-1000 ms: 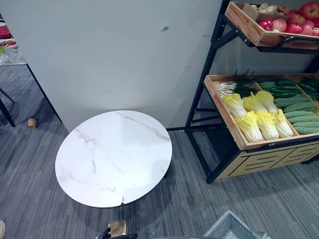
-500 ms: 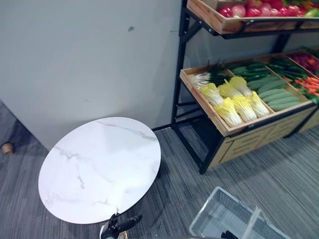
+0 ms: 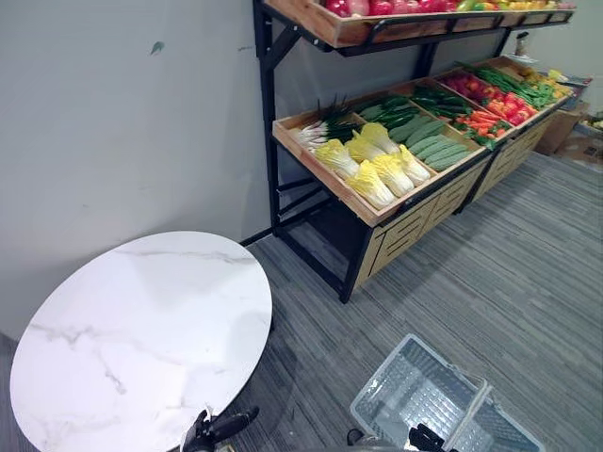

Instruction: Pick vegetable in the basket

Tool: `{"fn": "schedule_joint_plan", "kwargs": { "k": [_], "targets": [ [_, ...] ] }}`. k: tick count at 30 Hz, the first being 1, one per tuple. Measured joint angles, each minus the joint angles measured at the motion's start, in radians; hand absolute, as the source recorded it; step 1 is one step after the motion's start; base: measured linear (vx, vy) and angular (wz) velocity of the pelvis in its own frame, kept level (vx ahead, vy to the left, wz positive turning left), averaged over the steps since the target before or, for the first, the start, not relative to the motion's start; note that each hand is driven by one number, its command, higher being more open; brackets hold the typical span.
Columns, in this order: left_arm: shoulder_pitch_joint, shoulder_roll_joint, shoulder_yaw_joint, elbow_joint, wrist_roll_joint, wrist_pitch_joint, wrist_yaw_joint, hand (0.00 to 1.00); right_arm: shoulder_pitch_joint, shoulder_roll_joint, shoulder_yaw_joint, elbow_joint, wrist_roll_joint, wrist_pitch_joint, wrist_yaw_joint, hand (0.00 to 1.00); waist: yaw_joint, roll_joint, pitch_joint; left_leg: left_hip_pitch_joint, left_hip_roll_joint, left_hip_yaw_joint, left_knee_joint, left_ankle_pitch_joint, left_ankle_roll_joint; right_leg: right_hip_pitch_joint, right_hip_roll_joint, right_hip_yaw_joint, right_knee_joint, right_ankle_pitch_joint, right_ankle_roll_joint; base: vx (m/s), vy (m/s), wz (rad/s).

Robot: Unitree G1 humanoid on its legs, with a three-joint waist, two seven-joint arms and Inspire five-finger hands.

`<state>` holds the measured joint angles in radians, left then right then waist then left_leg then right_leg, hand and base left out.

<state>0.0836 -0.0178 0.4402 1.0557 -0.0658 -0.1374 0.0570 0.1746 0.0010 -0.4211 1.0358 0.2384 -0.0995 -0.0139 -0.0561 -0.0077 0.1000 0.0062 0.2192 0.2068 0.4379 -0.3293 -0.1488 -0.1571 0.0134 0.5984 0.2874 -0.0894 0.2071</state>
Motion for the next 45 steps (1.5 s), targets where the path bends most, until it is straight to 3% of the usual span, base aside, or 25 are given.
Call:
{"fn": "schedule_joint_plan", "kwargs": {
  "k": [3,4,5,6,7,8,10,11,12,14,15,16,17,18,19,20,21,22,24,28,32,34,41,43,45],
  "targets": [
    [-0.004,-0.007,-0.004,0.0,0.0,0.006,0.001,1.0,0.0,0.002,-0.028,-0.004,0.003,0.003,0.008,0.0,-0.001,0.004,0.006,0.035,0.012,0.082,-0.001,-0.003,0.002,-0.005,0.014,0.034,-0.028,0.052,0.004,-0.11,0.067,-0.88],
    [-0.01,-0.011,-0.008,0.0,0.0,0.008,0.002,1.0,-0.002,0.001,-0.031,-0.011,0.002,0.004,0.01,0.0,0.0,0.01,0.01,0.052,0.029,0.14,-0.002,-0.006,0.006,-0.034,0.021,-0.04,-0.04,0.114,-0.016,-0.16,0.042,-1.2],
    [-0.014,-0.013,-0.011,-0.001,-0.001,0.008,0.002,1.0,-0.003,0.001,-0.034,-0.027,0.002,0.004,0.009,0.0,0.0,0.011,0.013,0.058,0.045,0.181,-0.002,-0.006,0.007,-0.066,0.01,-0.159,-0.061,0.155,-0.063,-0.14,0.009,-1.27],
    [-0.019,-0.014,-0.018,-0.001,-0.002,0.009,0.003,1.0,-0.003,0.002,-0.04,-0.04,0.002,0.004,0.008,0.0,-0.001,0.014,0.017,0.063,0.054,0.207,-0.005,-0.002,0.011,-0.068,-0.013,-0.224,-0.087,0.158,-0.106,-0.13,0.002,-1.26],
    [-0.038,-0.025,-0.047,-0.013,-0.003,0.009,0.006,1.0,-0.009,0.005,-0.07,-0.053,0.005,0.0,-0.001,0.0,-0.002,0.023,0.041,0.104,0.059,0.274,-0.049,0.027,0.011,-0.096,-0.107,-0.513,-0.071,0.109,-0.191,-0.11,0.021,-1.15],
    [-0.036,-0.03,-0.056,-0.025,-0.004,0.007,0.006,1.0,-0.009,0.005,-0.077,-0.061,0.031,-0.002,-0.013,0.0,-0.001,0.029,0.046,0.122,0.068,0.312,-0.069,0.044,0.003,-0.129,-0.163,-0.659,-0.002,0.092,-0.221,-0.1,0.013,-1.05],
    [-0.031,-0.03,-0.074,-0.033,-0.005,0.006,0.004,1.0,0.018,0.002,-0.08,-0.069,0.04,-0.011,-0.023,0.0,-0.01,0.015,0.042,0.16,0.098,0.35,-0.084,0.058,-0.022,-0.133,-0.215,-0.789,0.192,0.072,-0.234,0.0,-0.084,-0.6],
    [-0.032,-0.026,-0.077,-0.033,-0.005,0.006,0.002,1.0,0.033,0.002,-0.079,-0.071,0.04,-0.013,-0.024,0.0,-0.01,0.002,0.037,0.171,0.102,0.358,-0.089,0.062,-0.03,-0.117,-0.222,-0.797,0.231,0.052,-0.222,0.12,-0.174,-0.66],
    [-0.04,-0.015,-0.077,-0.04,-0.006,0.007,0.0,1.0,0.049,0.004,-0.075,-0.066,0.036,-0.012,-0.023,0.0,-0.007,-0.033,0.036,0.187,0.1,0.377,-0.095,0.06,-0.037,-0.108,-0.196,-0.805,0.207,0.007,-0.172,0.13,-0.179,-0.83],
    [-0.033,-0.037,-0.073,-0.041,-0.01,0.008,-0.008,1.0,0.042,-0.011,-0.074,-0.061,0.032,-0.007,-0.025,0.0,0.008,0.003,0.019,0.164,0.067,0.361,-0.141,0.045,0.022,-0.06,-0.116,-0.782,0.002,0.103,-0.153,0.05,-0.063,-1.0],
    [-0.028,-0.058,-0.071,-0.051,-0.011,-0.005,-0.016,1.0,0.039,-0.011,-0.099,-0.07,0.028,-0.009,-0.018,0.0,0.003,0.017,0.022,0.156,0.061,0.376,-0.184,0.091,0.025,-0.103,-0.132,-0.808,0.209,0.023,-0.223,0.03,0.017,-0.76],
    [-0.027,-0.049,-0.072,-0.051,-0.01,-0.002,-0.02,1.0,0.043,0.01,-0.133,-0.053,0.03,-0.002,-0.025,0.0,-0.013,-0.012,0.018,0.184,0.042,0.409,-0.204,0.112,-0.015,-0.094,-0.208,-0.837,0.352,-0.094,-0.197,0.08,-0.05,-0.61],
    [-0.027,-0.039,-0.071,-0.045,-0.01,0.002,-0.017,1.0,0.042,0.013,-0.149,-0.034,0.029,0.002,-0.023,0.0,-0.012,-0.024,0.015,0.199,0.039,0.419,-0.206,0.114,-0.021,-0.081,-0.222,-0.856,0.352,-0.125,-0.176,0.16,-0.18,-0.58],
    [-0.024,-0.023,-0.063,-0.025,-0.01,0.007,-0.016,1.0,0.046,0.01,-0.161,-0.007,0.029,0.012,-0.024,0.0,-0.011,-0.038,0.003,0.221,0.034,0.441,-0.219,0.118,-0.036,-0.052,-0.2,-0.906,0.284,-0.154,-0.186,0.13,-0.167,-0.78],
    [-0.026,-0.03,-0.065,0.003,-0.01,0.008,-0.016,1.0,0.043,0.0,-0.174,0.012,0.028,0.013,-0.025,0.0,-0.004,0.007,-0.013,0.219,0.04,0.429,-0.259,0.116,-0.028,-0.041,-0.138,-0.891,0.196,-0.118,-0.194,0.1,-0.115,-1.18],
    [-0.018,-0.032,-0.072,0.014,-0.009,0.008,-0.021,1.0,0.02,-0.018,-0.178,0.04,0.023,0.016,-0.026,0.0,-0.002,0.04,-0.02,0.194,0.014,0.381,-0.31,0.12,0.022,-0.023,-0.075,-0.863,0.044,-0.039,-0.204,0.03,-0.012,-1.11],
    [-0.016,-0.03,-0.073,0.015,-0.007,0.006,-0.02,1.0,0.007,-0.025,-0.181,0.052,0.015,0.02,-0.027,0.0,0.0,0.045,-0.022,0.179,-0.002,0.374,-0.332,0.139,0.054,-0.015,-0.064,-0.871,-0.005,-0.021,-0.209,-0.02,0.054,-1.09],
    [-0.018,-0.014,-0.086,0.021,-0.006,0.009,-0.021,1.0,-0.008,-0.011,-0.203,0.067,0.002,0.024,-0.034,0.0,-0.003,0.036,-0.011,0.18,-0.028,0.393,-0.369,0.171,0.055,-0.035,-0.079,-0.918,0.005,-0.004,-0.223,-0.04,0.046,-0.61],
    [-0.023,0.012,-0.122,0.035,-0.006,0.013,-0.019,1.0,-0.007,0.003,-0.222,0.08,0.003,0.032,-0.036,0.0,-0.01,0.019,0.003,0.191,-0.021,0.413,-0.375,0.179,0.041,-0.045,-0.066,-0.913,0.029,-0.011,-0.229,-0.01,-0.014,-0.39],
    [-0.033,0.018,-0.161,0.035,-0.003,0.013,-0.02,1.0,-0.002,0.003,-0.214,0.081,-0.003,0.034,-0.036,0.0,-0.011,0.017,0.01,0.184,-0.008,0.415,-0.37,0.198,0.019,-0.043,-0.044,-0.911,-0.024,0.009,-0.238,0.01,-0.031,-0.11],
    [-0.025,0.03,-0.163,0.029,-0.004,0.014,-0.015,1.0,-0.01,-0.003,-0.146,0.081,-0.025,0.034,-0.034,0.0,-0.002,0.013,0.007,0.164,0.008,0.431,-0.362,0.254,0.012,0.077,-0.005,-0.985,-0.33,0.129,-0.239,0.02,-0.03,-0.15],
    [-0.016,0.031,-0.163,0.029,-0.005,0.014,-0.013,1.0,-0.014,-0.006,-0.147,0.079,-0.039,0.033,-0.03,0.0,-0.003,0.019,0.008,0.173,0.008,0.442,-0.361,0.254,0.011,0.102,0.008,-0.978,-0.382,0.178,-0.245,0.05,-0.064,-0.21],
    [-0.002,0.029,-0.159,0.031,-0.005,0.014,-0.018,1.0,-0.018,-0.011,-0.147,0.078,-0.038,0.025,-0.03,0.0,-0.003,0.03,0.005,0.21,0.015,0.449,-0.326,0.274,0.009,0.143,0.017,-0.931,-0.379,0.177,-0.254,0.06,-0.048,-0.2],
    [0.001,0.032,-0.157,0.03,-0.005,0.013,-0.018,1.0,-0.028,-0.009,-0.145,0.08,-0.038,0.024,-0.029,0.0,-0.001,0.023,0.006,0.213,0.019,0.469,-0.289,0.277,0.005,0.149,0.014,-0.913,-0.379,0.175,-0.253,0.02,-0.011,-0.24],
    [0.011,0.04,-0.148,0.03,-0.006,0.014,-0.02,1.0,-0.032,-0.007,-0.145,0.088,-0.038,0.013,-0.03,0.0,-0.001,0.004,0.005,0.182,0.045,0.473,-0.153,0.277,0.005,0.163,-0.001,-0.894,-0.378,0.165,-0.254,0.01,-0.069,-0.28]
  ]
}}
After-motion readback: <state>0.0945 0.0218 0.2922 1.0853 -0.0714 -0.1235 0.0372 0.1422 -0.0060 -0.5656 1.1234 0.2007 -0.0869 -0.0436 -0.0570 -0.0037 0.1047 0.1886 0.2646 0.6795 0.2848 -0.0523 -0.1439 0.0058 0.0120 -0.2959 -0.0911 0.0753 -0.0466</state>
